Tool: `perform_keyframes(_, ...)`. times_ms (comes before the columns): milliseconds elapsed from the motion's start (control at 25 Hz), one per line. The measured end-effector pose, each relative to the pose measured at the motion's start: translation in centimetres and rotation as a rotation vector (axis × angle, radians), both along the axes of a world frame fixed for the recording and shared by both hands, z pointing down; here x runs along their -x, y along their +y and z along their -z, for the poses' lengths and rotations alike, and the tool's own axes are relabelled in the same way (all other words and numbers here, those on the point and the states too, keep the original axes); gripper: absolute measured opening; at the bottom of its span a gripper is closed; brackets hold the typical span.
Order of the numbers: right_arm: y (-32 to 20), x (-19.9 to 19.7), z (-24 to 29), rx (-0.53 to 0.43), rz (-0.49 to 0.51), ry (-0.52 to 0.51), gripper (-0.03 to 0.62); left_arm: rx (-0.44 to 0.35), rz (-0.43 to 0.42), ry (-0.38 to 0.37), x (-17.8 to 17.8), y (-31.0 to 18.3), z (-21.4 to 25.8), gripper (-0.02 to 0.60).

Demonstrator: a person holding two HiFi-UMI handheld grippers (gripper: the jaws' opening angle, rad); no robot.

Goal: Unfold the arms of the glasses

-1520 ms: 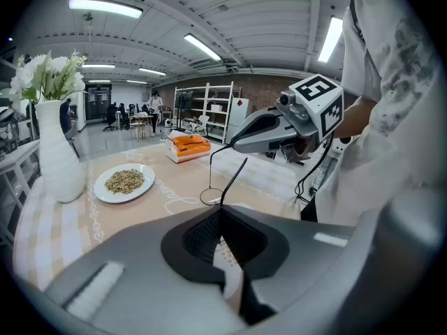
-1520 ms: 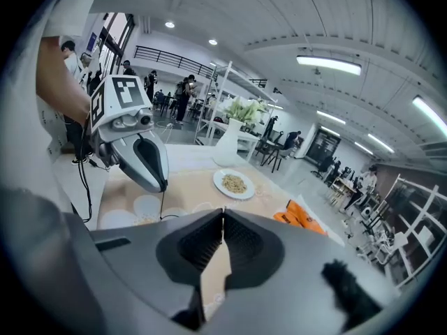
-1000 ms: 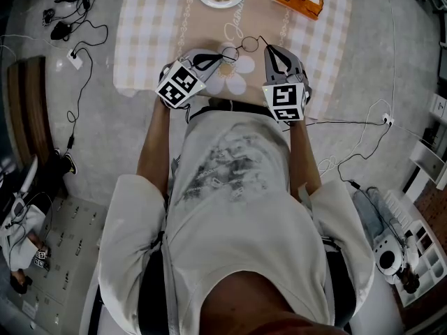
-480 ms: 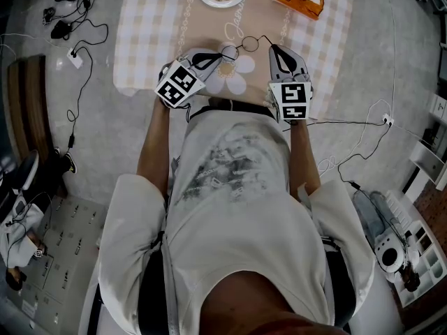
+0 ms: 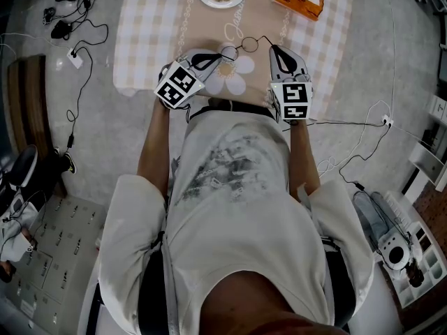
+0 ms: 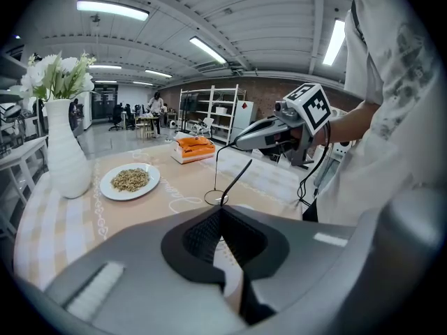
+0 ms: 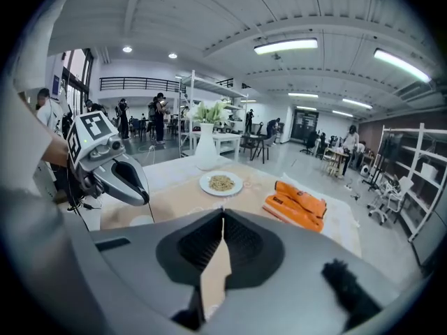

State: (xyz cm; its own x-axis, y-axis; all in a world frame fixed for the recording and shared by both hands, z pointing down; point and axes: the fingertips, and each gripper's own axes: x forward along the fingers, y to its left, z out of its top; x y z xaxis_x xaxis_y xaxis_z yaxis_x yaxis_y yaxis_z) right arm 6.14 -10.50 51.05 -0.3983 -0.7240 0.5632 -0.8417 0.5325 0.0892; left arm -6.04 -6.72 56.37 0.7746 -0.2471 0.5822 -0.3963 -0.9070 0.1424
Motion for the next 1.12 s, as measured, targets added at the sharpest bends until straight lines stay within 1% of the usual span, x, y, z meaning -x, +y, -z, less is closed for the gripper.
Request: perform_keyframes(1120,0.25,0.2,0.06,0.002,0.02,0.014,0.02,0.001,0.022,0.009,0.0,-0.07,0.17,0.009)
